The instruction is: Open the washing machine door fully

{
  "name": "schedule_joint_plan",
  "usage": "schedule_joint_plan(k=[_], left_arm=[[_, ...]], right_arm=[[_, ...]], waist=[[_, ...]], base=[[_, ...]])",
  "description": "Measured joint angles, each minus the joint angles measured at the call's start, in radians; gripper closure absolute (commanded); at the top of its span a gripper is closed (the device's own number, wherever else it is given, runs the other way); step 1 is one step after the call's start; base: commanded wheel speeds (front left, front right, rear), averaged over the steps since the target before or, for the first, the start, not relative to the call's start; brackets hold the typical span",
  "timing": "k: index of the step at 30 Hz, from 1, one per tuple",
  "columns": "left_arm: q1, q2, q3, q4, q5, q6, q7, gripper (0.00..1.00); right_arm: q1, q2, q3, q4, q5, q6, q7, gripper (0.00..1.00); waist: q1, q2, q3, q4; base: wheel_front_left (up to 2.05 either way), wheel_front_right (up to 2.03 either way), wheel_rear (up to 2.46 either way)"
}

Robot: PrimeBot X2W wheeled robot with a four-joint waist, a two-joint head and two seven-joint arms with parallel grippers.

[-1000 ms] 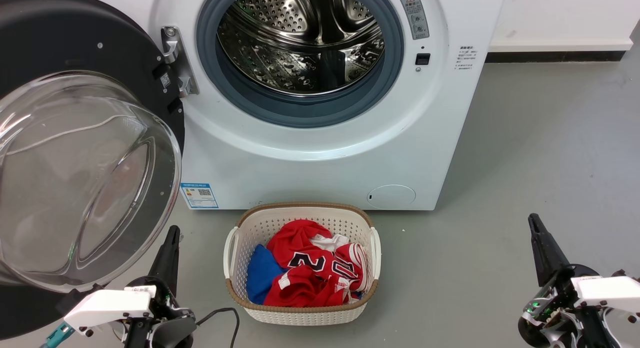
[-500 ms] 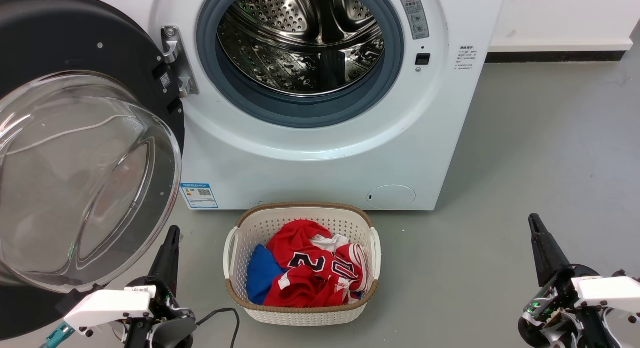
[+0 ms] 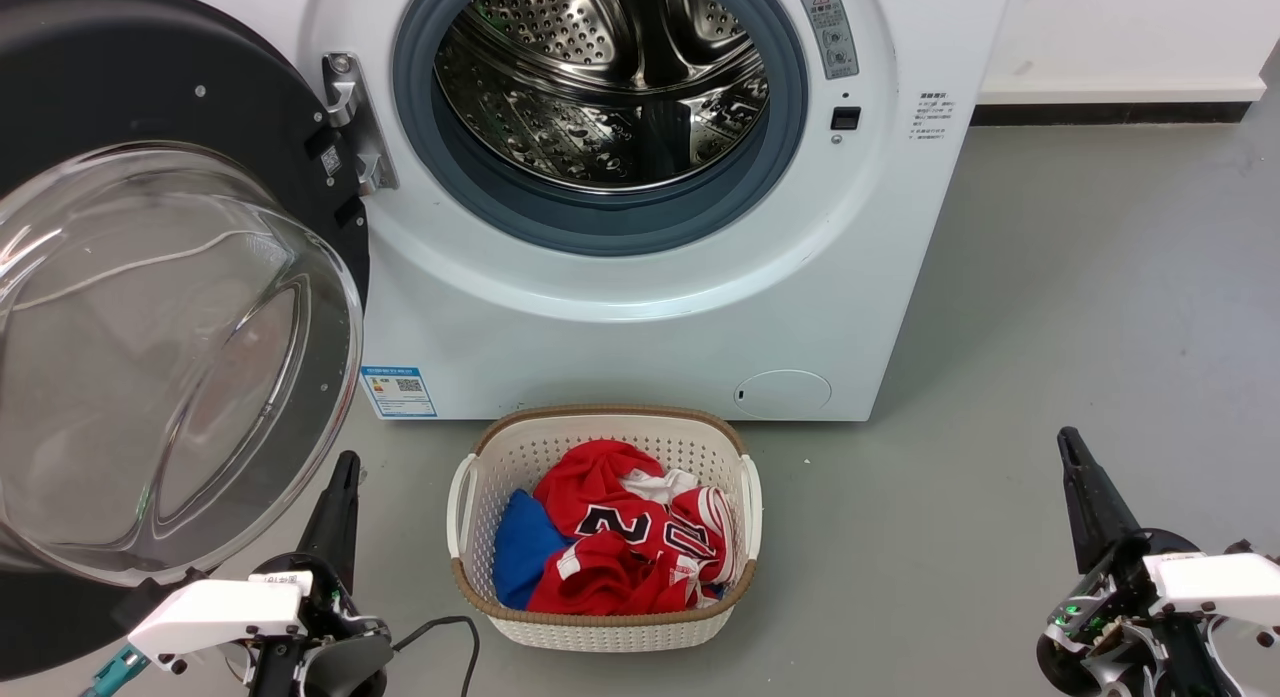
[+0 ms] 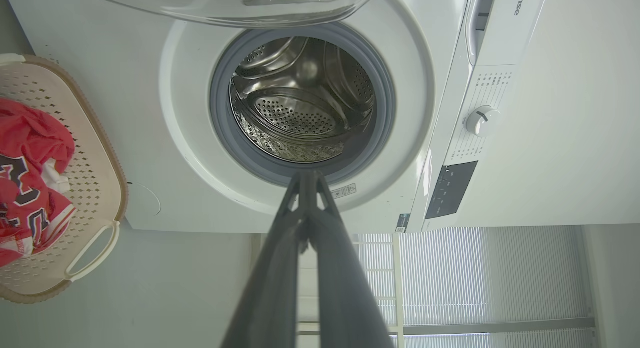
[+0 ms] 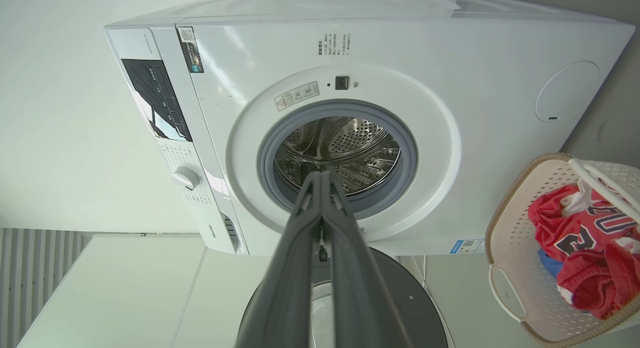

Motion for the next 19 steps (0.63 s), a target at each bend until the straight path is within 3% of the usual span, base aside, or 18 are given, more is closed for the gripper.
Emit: schedule_joint_plan(k=[19], left_arm=[[0.000, 0.000, 0.000, 0.000, 0.000, 0.000, 0.000, 1.00]], right_arm=[[0.000, 0.002, -0.003, 0.000, -0.002, 0.000, 0.001, 1.00]], waist=[[0.0000, 0.0000, 0.000, 0.000]], base=[[0.00, 0.00, 0.00]])
